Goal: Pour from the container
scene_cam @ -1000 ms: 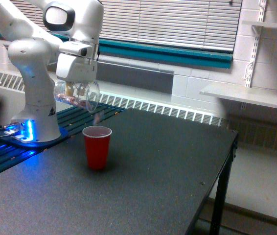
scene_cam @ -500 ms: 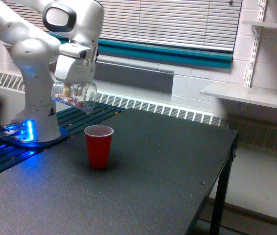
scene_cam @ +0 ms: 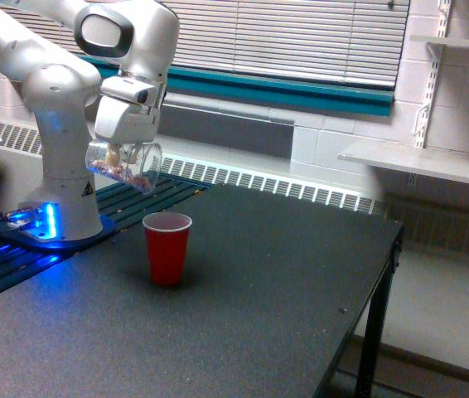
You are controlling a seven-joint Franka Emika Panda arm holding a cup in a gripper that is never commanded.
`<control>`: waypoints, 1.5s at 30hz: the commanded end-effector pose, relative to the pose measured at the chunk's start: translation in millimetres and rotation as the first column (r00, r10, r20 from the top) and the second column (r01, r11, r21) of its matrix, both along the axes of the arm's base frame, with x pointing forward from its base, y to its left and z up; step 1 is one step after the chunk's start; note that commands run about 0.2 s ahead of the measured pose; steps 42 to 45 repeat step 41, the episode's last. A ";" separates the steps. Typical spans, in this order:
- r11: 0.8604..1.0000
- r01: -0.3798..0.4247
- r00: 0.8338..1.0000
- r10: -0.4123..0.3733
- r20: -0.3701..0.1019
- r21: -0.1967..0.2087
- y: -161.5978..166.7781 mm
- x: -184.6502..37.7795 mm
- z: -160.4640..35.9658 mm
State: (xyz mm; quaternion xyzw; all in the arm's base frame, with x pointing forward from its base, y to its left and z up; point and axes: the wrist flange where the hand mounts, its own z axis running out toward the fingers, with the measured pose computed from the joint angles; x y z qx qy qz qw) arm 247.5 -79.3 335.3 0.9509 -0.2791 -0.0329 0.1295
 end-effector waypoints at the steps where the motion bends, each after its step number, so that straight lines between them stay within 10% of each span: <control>1: 1.000 -0.017 0.999 0.016 -0.042 -0.013 13.6 -7.2 -15.1; 45: 0.998 -0.052 0.997 0.051 -0.064 -0.017 28.8 -2.9 -33.0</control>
